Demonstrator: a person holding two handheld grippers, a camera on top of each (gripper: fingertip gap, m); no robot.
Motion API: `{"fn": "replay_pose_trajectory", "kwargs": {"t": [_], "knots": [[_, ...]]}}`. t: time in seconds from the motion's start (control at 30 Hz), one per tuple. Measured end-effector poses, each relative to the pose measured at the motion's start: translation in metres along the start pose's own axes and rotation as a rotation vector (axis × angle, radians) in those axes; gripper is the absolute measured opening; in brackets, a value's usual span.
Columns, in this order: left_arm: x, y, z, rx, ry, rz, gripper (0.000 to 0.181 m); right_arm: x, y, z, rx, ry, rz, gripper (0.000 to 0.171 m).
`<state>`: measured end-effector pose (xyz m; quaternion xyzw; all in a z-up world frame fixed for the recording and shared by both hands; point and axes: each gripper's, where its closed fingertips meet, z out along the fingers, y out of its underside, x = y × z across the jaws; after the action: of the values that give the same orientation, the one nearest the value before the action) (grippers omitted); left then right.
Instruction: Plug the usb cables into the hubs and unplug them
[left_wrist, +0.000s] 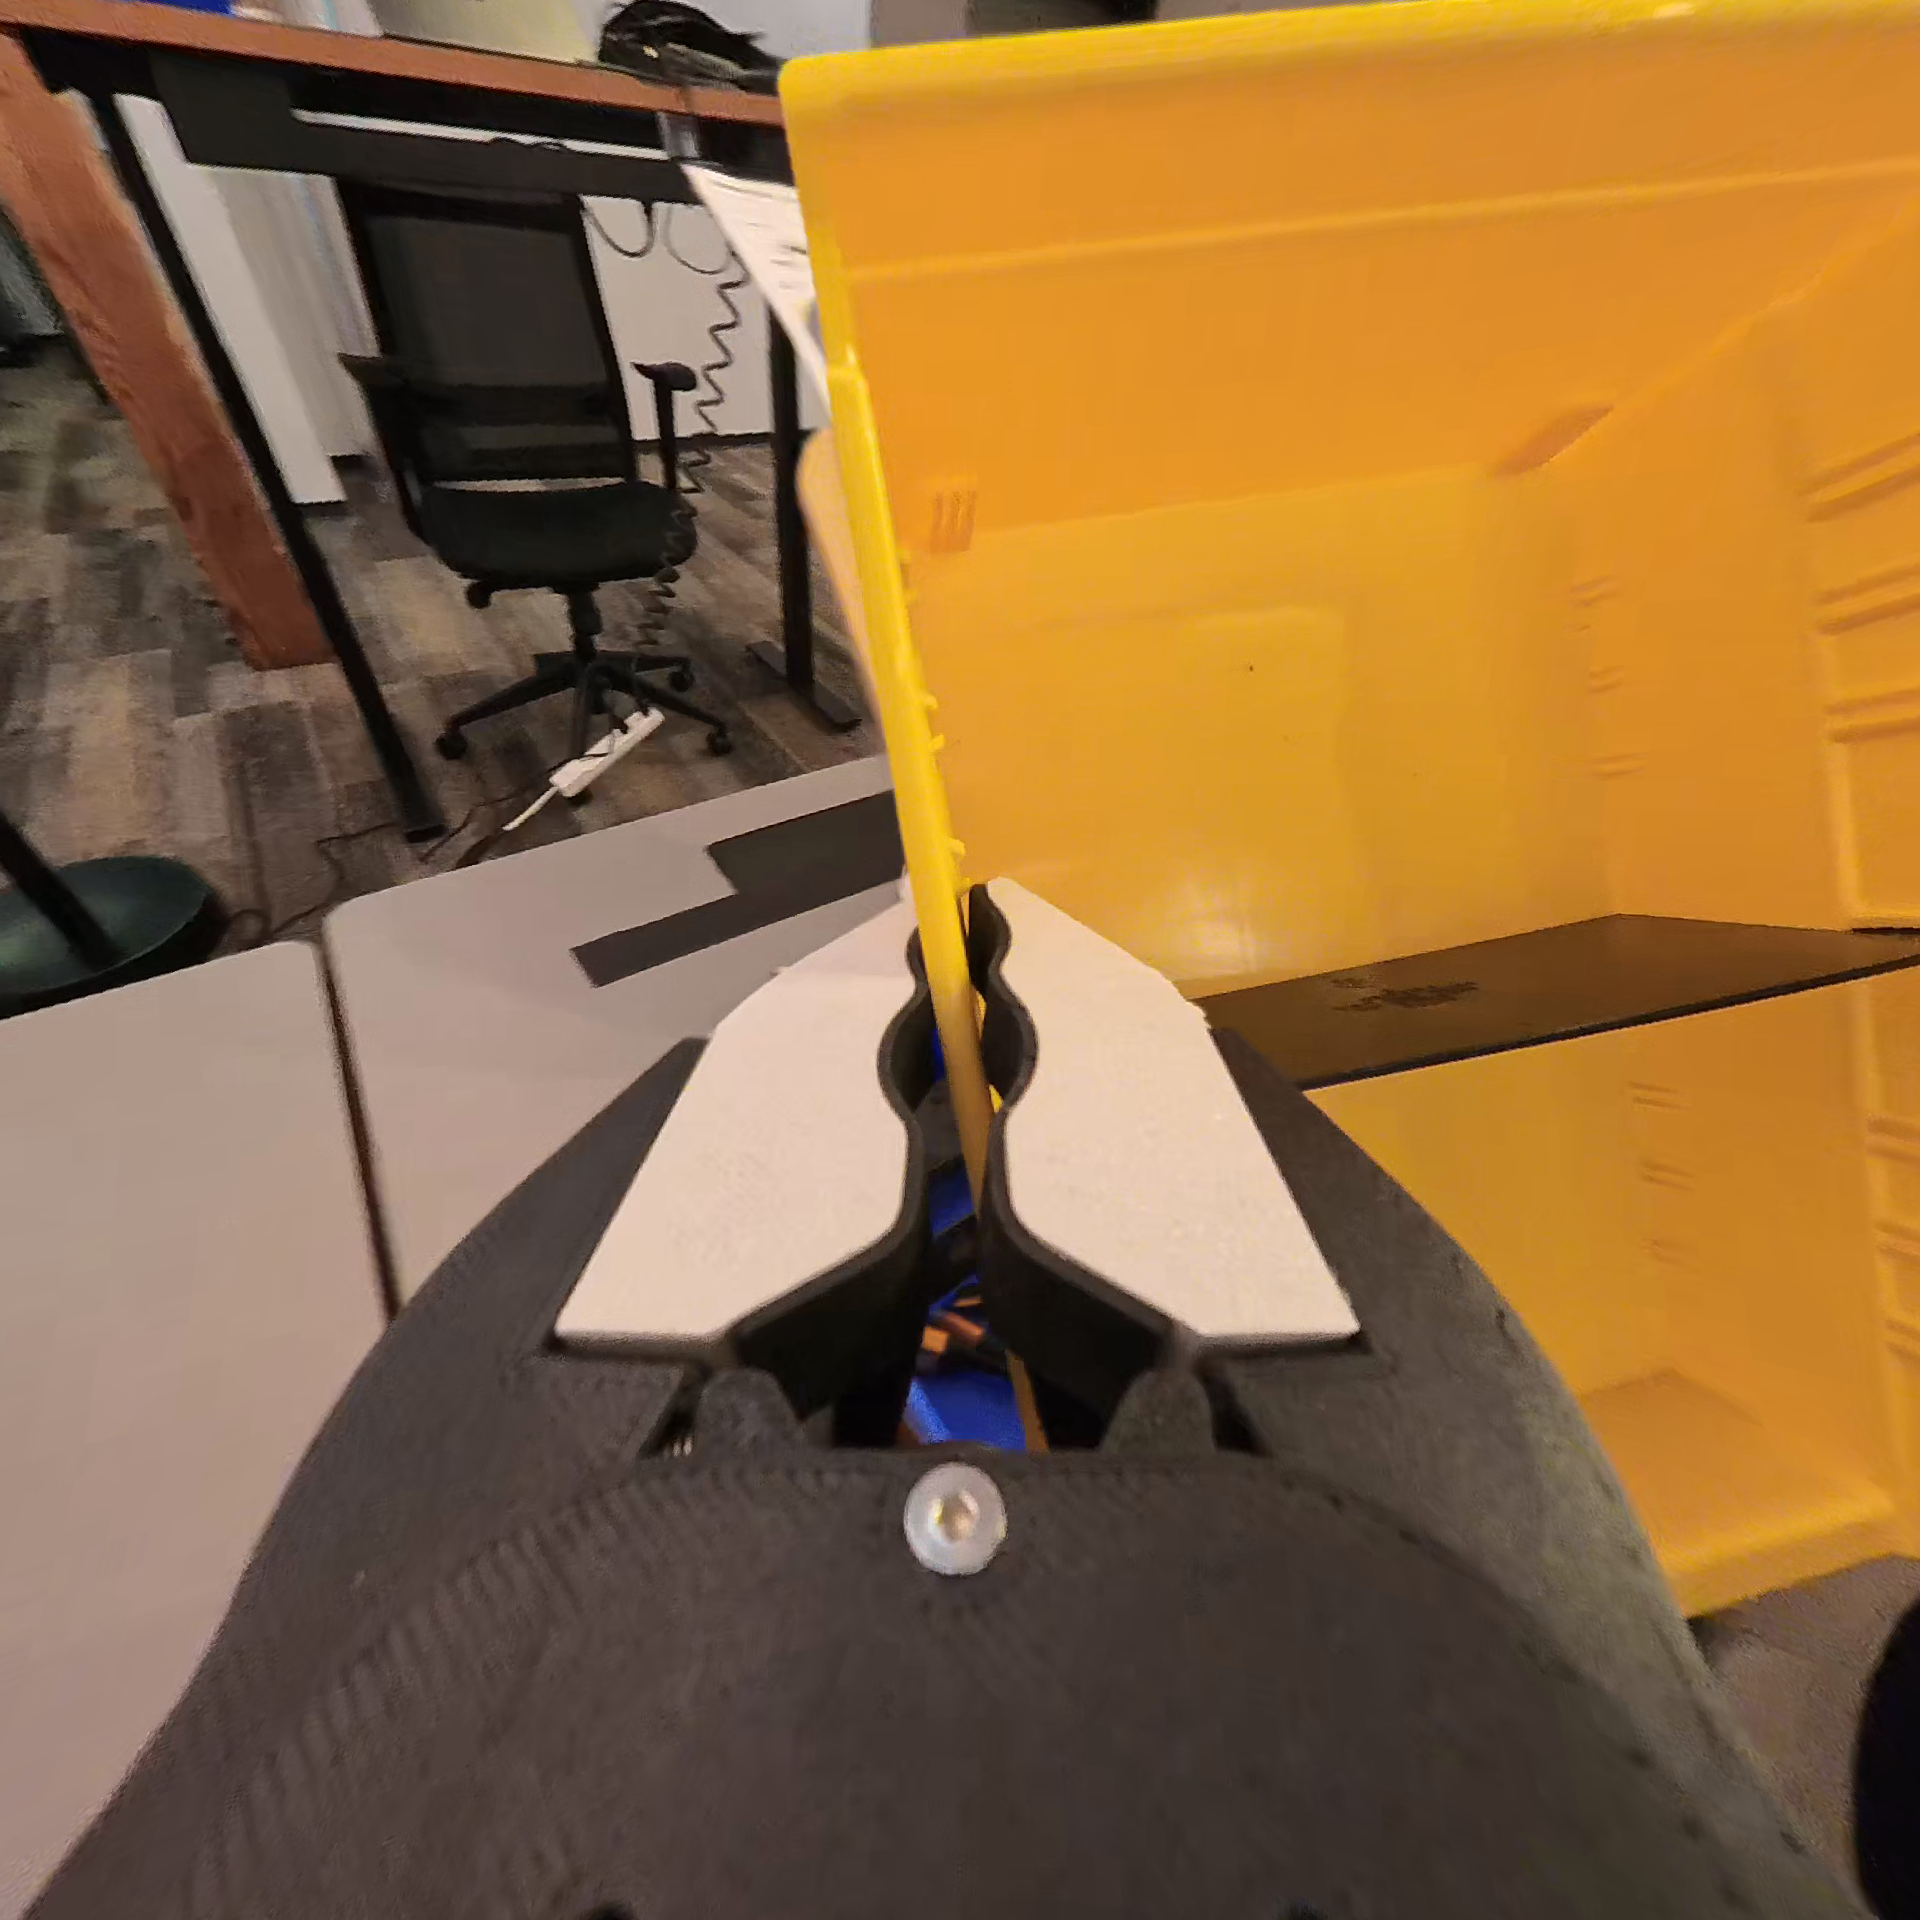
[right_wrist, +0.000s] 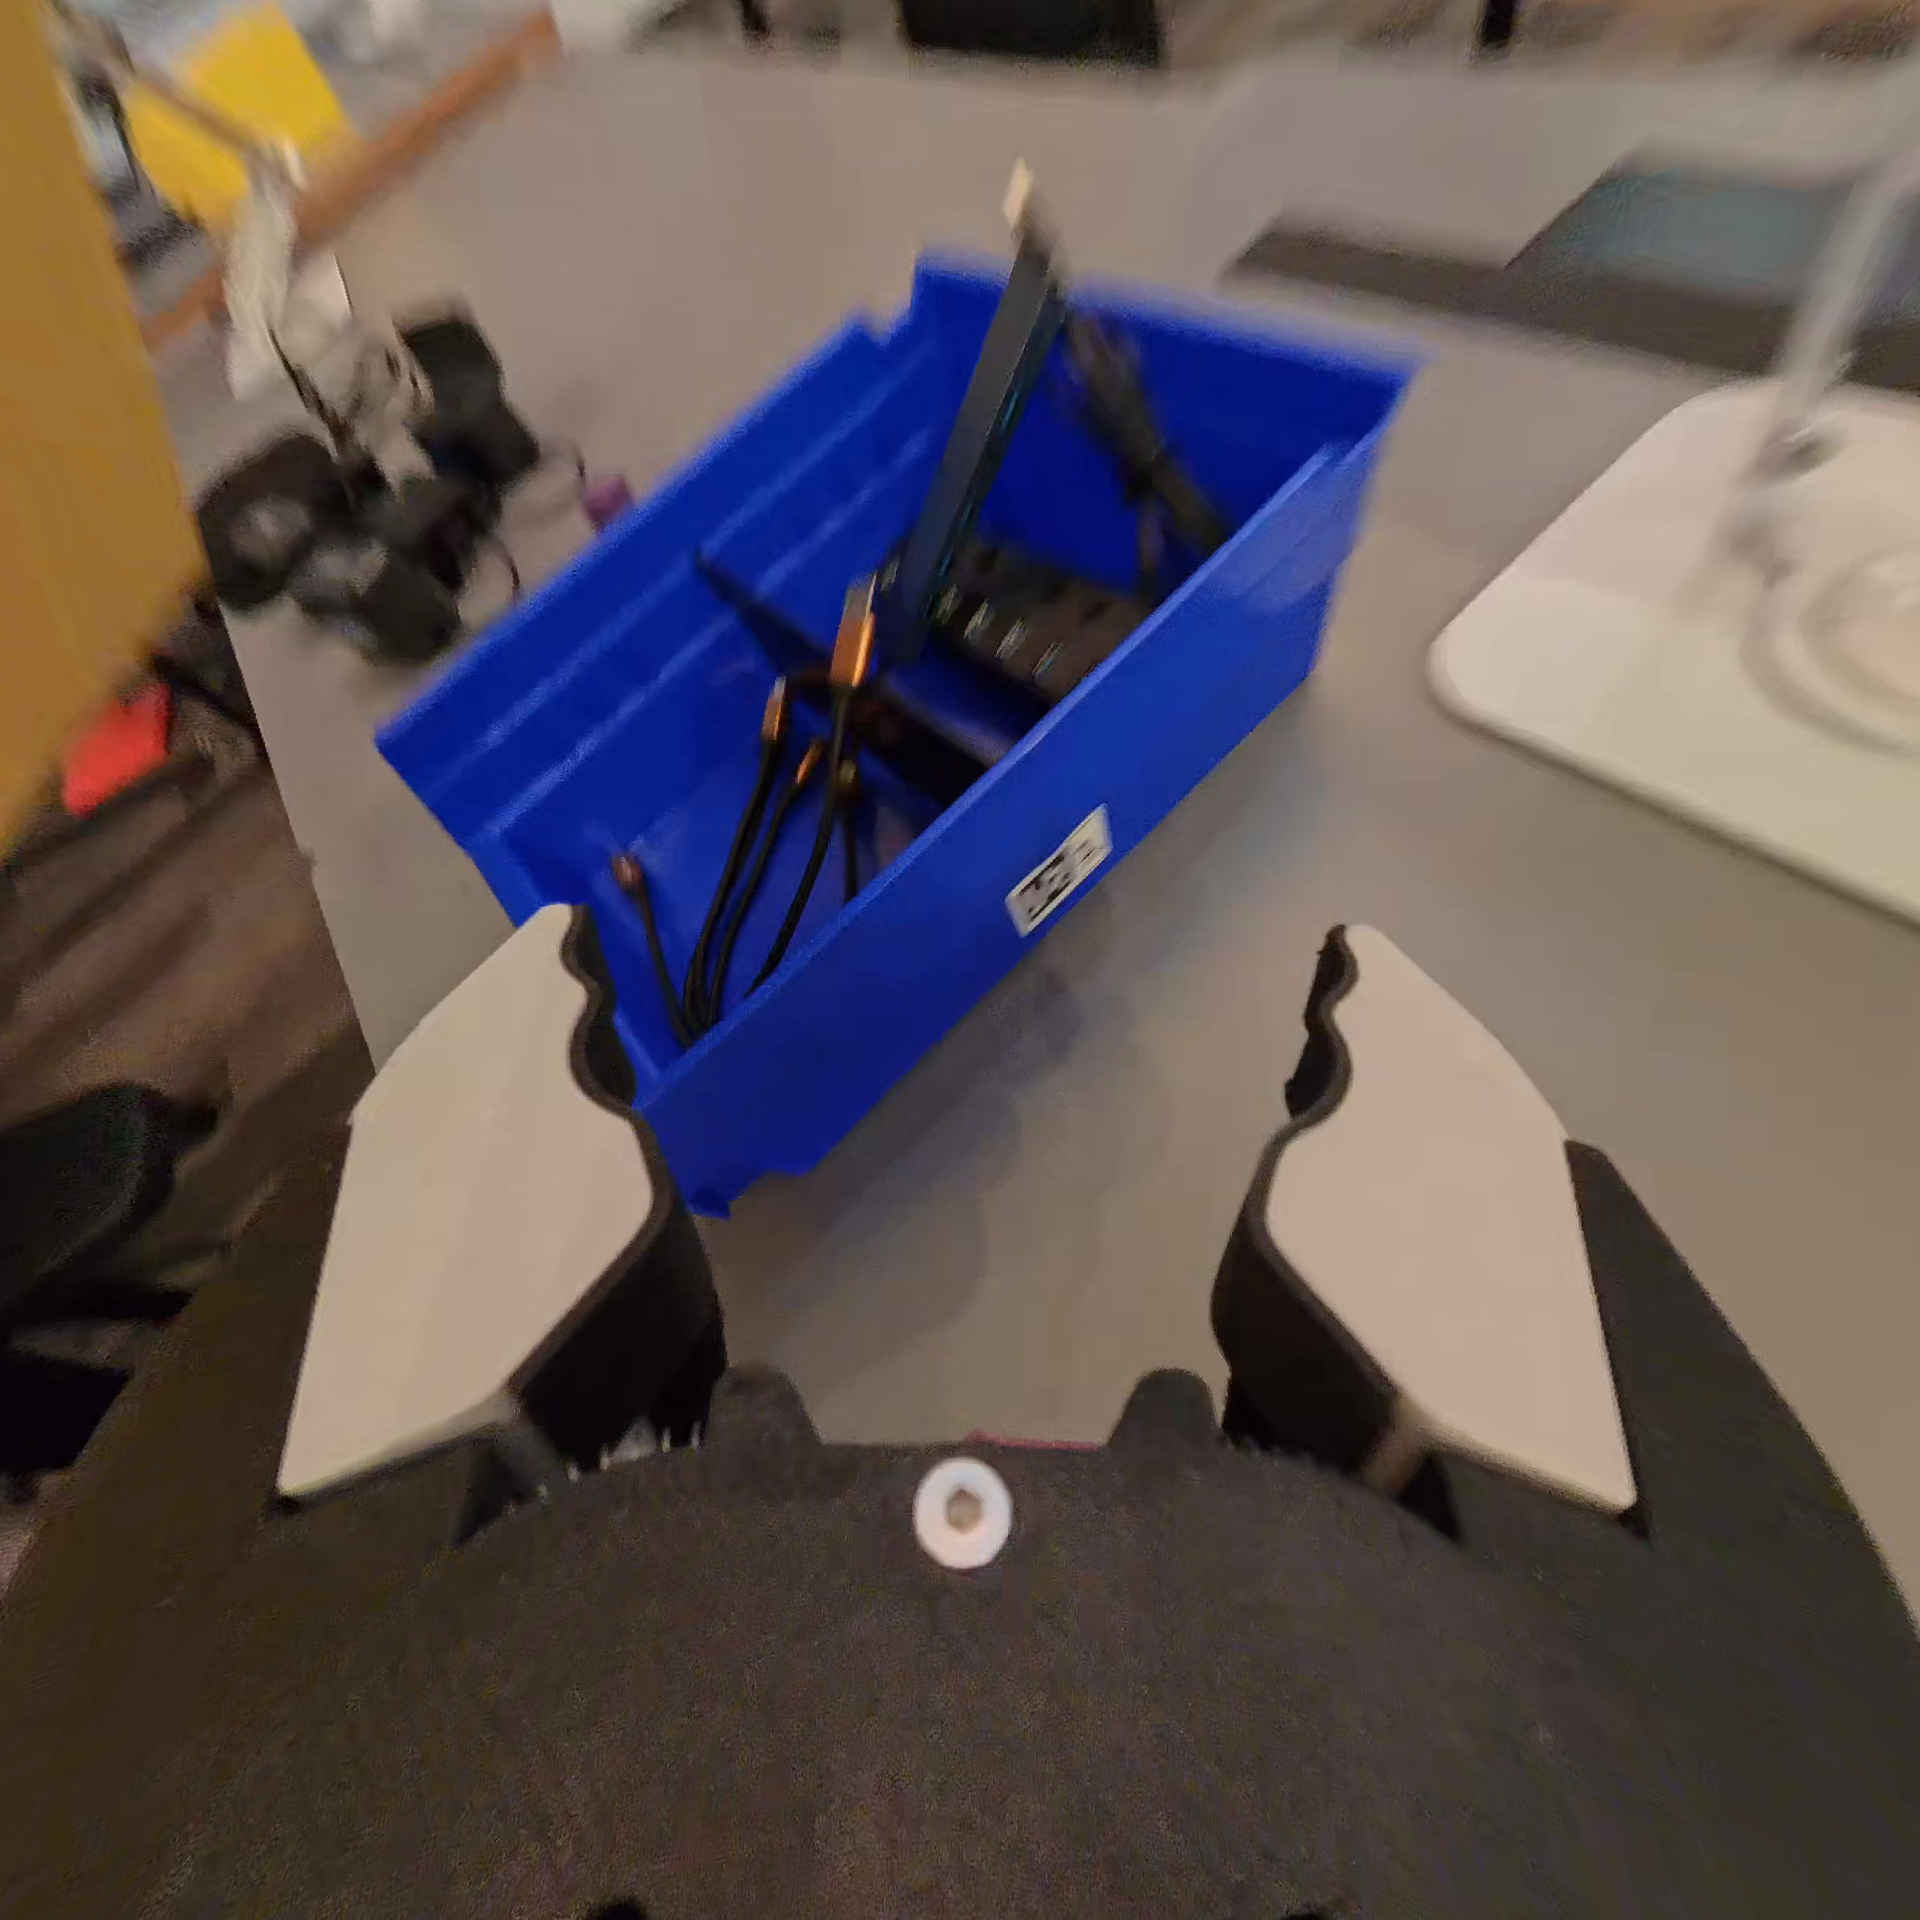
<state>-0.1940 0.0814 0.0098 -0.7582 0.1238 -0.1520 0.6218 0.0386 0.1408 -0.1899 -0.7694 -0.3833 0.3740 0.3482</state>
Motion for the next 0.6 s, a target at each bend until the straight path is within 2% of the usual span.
{"fn": "replay_pose_trajectory", "kwargs": {"t": [0.03, 0.13, 0.23, 0.37, 0.5, 0.6], "knots": [[0.011, 0.000, 0.011, -0.006, 0.027, 0.002, 0.003, 0.011, -0.015, -0.021, 0.063, 0.008, 0.013, 0.120], [0.052, 0.004, 0.051, -0.038, 0.123, 0.010, 0.004, 0.043, -0.052, -0.093, 0.232, 0.038, 0.032, 0.110], [0.098, 0.010, 0.098, -0.103, 0.251, 0.048, 0.004, 0.081, -0.069, -0.166, 0.331, 0.150, 0.018, 0.104], [0.160, 0.008, 0.172, -0.179, 0.393, 0.093, 0.004, 0.153, -0.062, -0.264, 0.343, 0.459, -0.019, 0.101], [0.219, 0.015, 0.247, -0.280, 0.490, 0.121, 0.004, 0.190, -0.043, -0.350, 0.399, 0.588, 0.071, 0.090], [0.257, 0.034, 0.295, -0.347, 0.548, 0.166, 0.004, 0.204, -0.031, -0.405, 0.500, 0.650, 0.130, 0.053]]}}
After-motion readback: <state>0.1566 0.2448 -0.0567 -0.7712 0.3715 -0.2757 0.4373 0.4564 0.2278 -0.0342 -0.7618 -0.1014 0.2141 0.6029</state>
